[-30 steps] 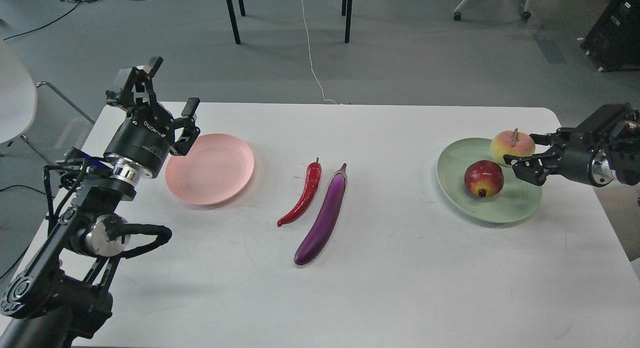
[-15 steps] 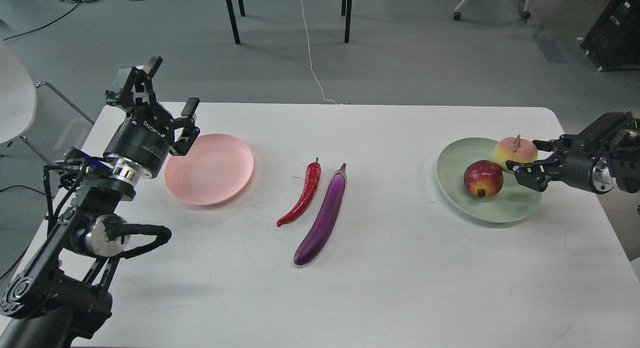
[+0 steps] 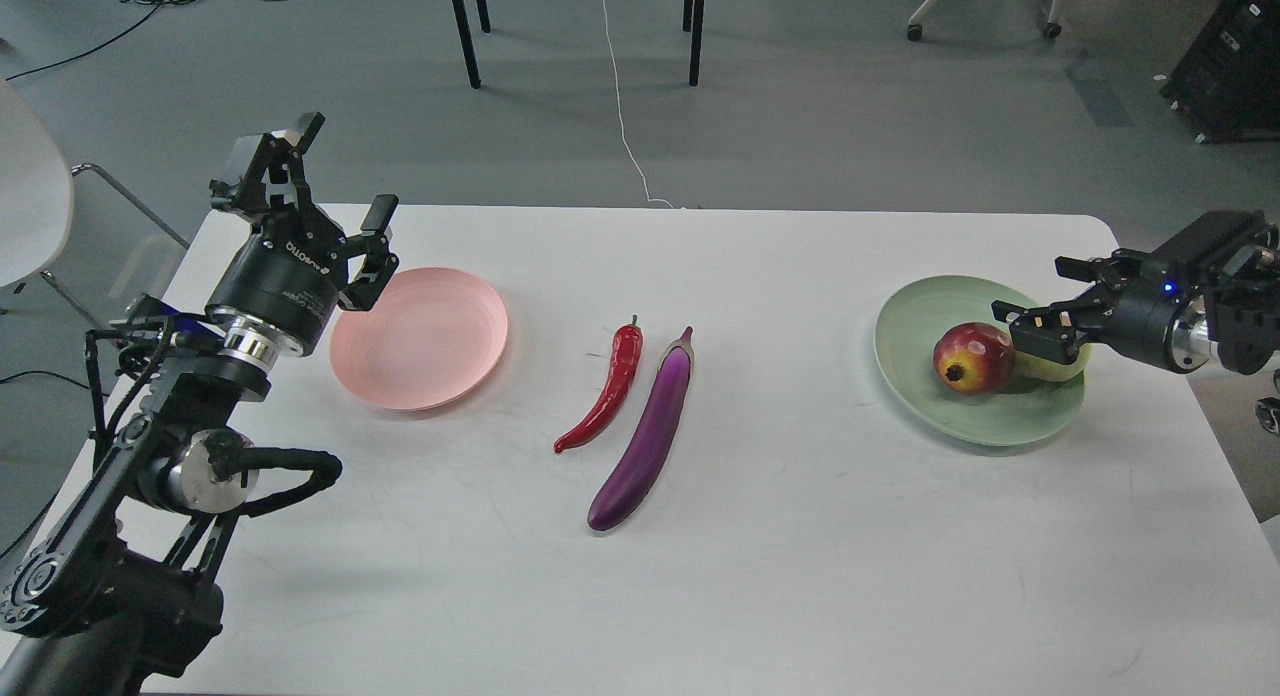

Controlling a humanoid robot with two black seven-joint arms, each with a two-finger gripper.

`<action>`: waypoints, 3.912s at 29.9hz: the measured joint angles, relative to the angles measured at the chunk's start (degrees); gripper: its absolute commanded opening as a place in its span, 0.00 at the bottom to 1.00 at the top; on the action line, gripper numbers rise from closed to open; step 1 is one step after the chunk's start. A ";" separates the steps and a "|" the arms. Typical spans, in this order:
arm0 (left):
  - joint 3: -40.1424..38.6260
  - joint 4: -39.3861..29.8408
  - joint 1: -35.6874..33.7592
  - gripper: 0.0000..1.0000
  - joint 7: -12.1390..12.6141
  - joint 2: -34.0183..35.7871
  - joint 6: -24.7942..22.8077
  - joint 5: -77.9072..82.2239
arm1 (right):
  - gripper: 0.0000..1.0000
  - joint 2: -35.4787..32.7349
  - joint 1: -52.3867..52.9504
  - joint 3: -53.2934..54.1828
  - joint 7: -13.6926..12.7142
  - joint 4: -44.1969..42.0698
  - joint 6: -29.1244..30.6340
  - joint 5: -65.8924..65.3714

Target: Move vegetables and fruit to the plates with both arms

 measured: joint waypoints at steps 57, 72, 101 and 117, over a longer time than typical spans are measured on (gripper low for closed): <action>57.24 37.17 -42.65 1.00 -18.22 -3.89 -6.97 80.53 | 0.99 -12.40 -25.63 46.26 0.00 7.40 49.18 74.41; 61.00 44.62 -41.54 0.89 -18.01 -5.06 -3.03 82.62 | 0.99 -12.13 -25.86 46.20 0.00 7.41 49.18 74.41; 60.96 44.37 -40.89 0.73 -18.35 -5.01 -2.98 83.14 | 0.99 -12.19 -26.93 46.32 0.00 7.31 49.18 74.33; 61.00 43.49 -40.50 0.73 -18.29 -5.06 -2.98 83.32 | 0.99 -12.28 -27.65 46.34 0.00 7.31 49.18 74.33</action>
